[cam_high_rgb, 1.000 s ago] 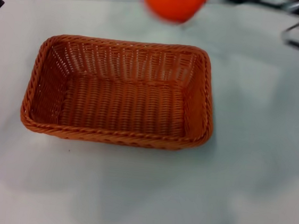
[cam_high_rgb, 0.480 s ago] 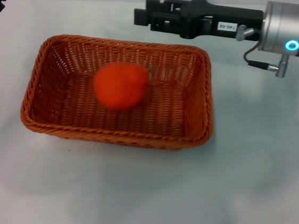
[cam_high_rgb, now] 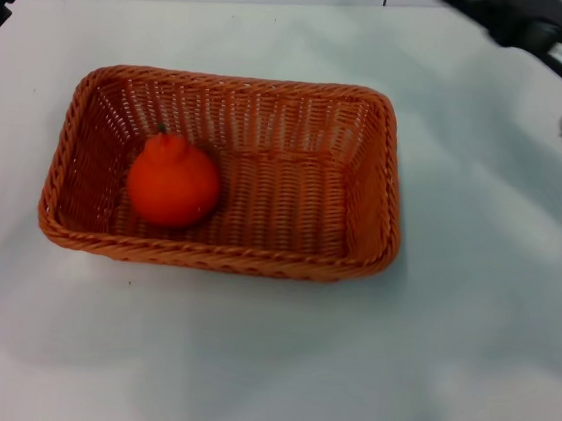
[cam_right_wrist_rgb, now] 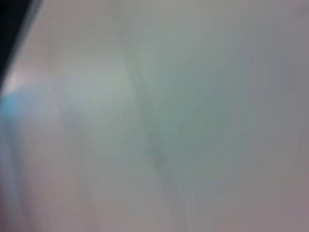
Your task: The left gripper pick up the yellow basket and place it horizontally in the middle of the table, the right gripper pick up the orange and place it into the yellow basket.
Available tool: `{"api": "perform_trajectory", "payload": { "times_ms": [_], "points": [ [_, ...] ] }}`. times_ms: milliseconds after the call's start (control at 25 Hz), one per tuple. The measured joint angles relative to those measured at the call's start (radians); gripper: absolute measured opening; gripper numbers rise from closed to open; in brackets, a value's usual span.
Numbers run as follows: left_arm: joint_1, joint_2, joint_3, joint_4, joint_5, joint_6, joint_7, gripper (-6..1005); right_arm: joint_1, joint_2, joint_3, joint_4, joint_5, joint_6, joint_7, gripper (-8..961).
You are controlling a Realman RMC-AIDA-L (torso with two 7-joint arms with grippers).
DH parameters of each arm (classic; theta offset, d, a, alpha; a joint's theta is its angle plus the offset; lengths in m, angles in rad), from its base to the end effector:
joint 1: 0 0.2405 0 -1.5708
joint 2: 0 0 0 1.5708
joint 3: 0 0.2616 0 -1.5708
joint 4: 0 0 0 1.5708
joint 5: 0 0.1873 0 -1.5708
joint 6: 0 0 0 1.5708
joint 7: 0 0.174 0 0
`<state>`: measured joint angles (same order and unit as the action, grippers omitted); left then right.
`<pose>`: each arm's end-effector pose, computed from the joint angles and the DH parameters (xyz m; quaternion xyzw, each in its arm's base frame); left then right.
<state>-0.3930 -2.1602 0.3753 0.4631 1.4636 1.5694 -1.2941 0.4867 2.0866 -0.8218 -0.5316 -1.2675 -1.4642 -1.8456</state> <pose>-0.2630 0.3231 0.0314 -0.7049 -0.3231 -0.5379 0.3307 0.2053 0.3592 0.0199 -0.2385 -0.7994 -0.2515 0.4907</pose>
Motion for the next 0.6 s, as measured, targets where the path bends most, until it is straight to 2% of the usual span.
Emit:
{"api": "perform_trajectory", "payload": {
  "times_ms": [200, 320, 400, 480, 520, 560, 600],
  "points": [
    [0.002, -0.001, -0.001, -0.006, -0.012, 0.005, 0.012, 645, -0.054, 0.001, 0.102, 0.225, 0.223, -0.001, -0.367, 946],
    [0.011, -0.002, -0.005, -0.051, -0.072, 0.018, 0.093, 645, -0.068, 0.002, 0.163, 0.334, 0.330, -0.005, -0.549, 946],
    [0.025, -0.003, -0.031, -0.142, -0.171, 0.059, 0.264, 645, -0.072, 0.003, 0.195, 0.379, 0.380, -0.006, -0.629, 946],
    [0.028, -0.003, -0.041, -0.167, -0.194, 0.074, 0.319, 645, -0.076, 0.003, 0.225, 0.411, 0.413, -0.006, -0.676, 946],
    [0.033, -0.004, -0.071, -0.235, -0.244, 0.116, 0.453, 645, -0.078, 0.003, 0.237, 0.419, 0.421, -0.005, -0.687, 946],
    [0.033, -0.004, -0.071, -0.235, -0.244, 0.116, 0.453, 645, -0.081, 0.003, 0.250, 0.425, 0.428, -0.002, -0.692, 946],
    [0.037, -0.004, -0.116, -0.329, -0.291, 0.174, 0.643, 645, -0.083, 0.003, 0.266, 0.430, 0.432, 0.002, -0.693, 946]
  ]
}}
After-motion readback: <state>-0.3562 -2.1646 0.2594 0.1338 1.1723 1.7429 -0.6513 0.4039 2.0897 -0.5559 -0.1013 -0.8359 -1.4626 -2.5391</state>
